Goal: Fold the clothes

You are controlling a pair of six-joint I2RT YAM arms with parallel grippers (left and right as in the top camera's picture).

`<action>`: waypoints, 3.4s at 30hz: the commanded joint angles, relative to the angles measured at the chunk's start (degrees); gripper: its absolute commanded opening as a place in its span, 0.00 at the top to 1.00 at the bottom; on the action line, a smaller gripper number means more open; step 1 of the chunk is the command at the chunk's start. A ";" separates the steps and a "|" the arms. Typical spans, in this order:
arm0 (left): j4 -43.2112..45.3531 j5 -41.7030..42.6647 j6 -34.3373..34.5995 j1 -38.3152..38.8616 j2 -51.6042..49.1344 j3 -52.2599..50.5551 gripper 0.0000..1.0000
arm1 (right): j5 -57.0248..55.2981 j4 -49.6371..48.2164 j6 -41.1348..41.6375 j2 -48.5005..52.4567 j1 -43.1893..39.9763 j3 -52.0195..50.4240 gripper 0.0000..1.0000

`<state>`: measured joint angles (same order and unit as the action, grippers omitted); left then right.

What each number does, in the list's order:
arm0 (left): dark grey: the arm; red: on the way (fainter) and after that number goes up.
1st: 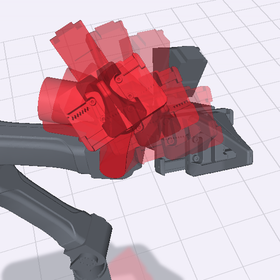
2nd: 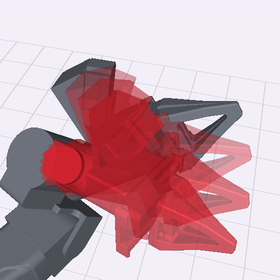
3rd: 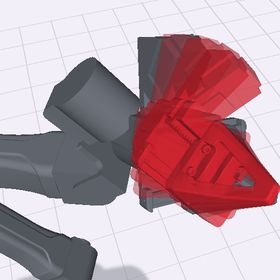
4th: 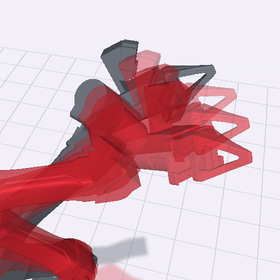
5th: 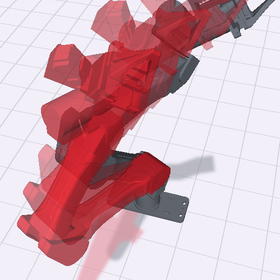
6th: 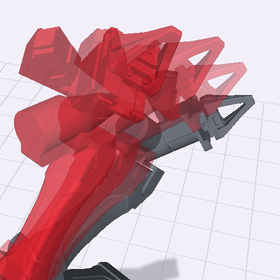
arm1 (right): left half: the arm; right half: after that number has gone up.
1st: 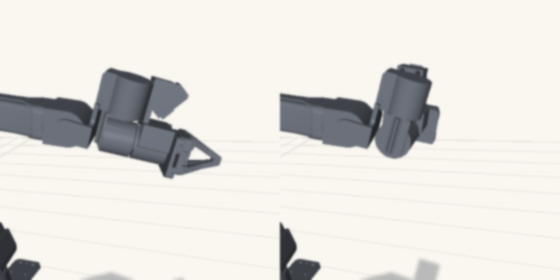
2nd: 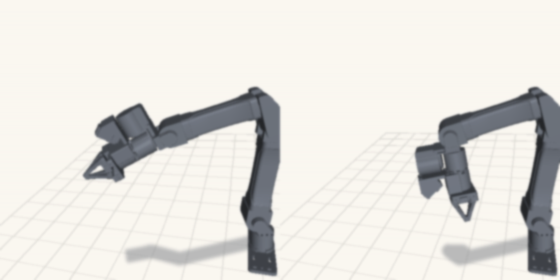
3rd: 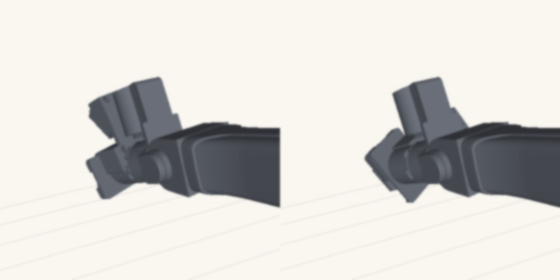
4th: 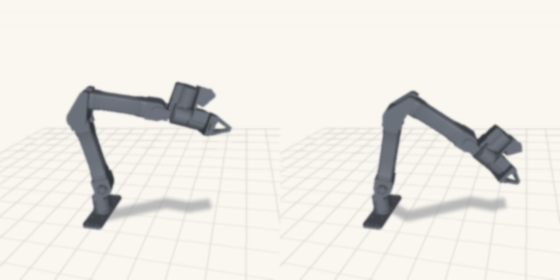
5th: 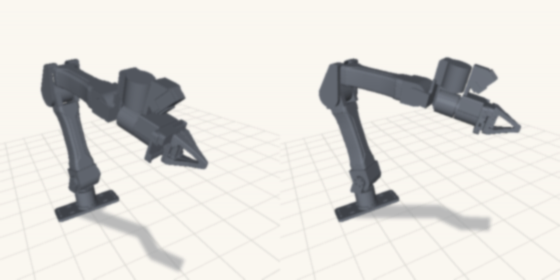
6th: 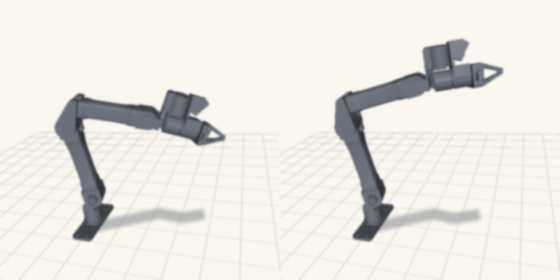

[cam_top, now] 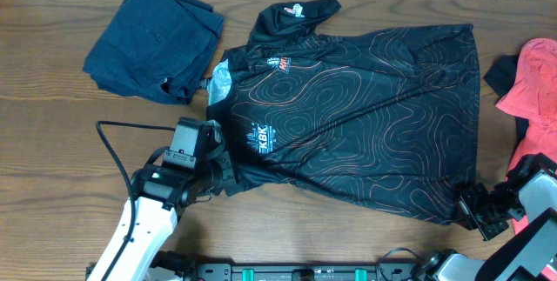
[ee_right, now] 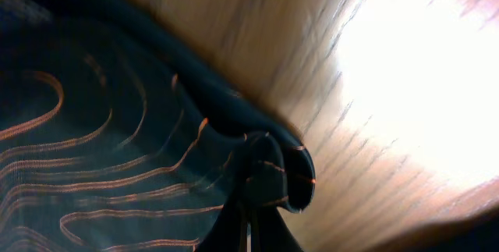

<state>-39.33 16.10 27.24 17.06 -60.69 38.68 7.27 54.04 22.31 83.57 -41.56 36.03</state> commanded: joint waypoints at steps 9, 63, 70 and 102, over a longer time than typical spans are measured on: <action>-6.54 2.64 -1.31 0.17 1.07 0.68 0.94 | 4.79 8.37 0.87 -21.33 -0.44 6.99 0.99; 29.20 -4.72 -17.59 0.00 -15.30 0.68 0.45 | 12.20 -29.64 16.70 0.72 6.88 10.03 0.99; 21.55 -4.59 -17.59 0.17 -16.31 0.31 0.45 | 12.02 -29.62 16.70 0.72 6.93 10.03 0.99; 40.00 -6.54 -17.16 0.00 -24.39 8.46 0.58 | 12.04 -29.62 16.70 0.72 7.04 10.03 0.99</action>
<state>-0.51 12.16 10.94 17.08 -81.62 46.98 19.70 24.56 38.41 84.01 -35.00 45.54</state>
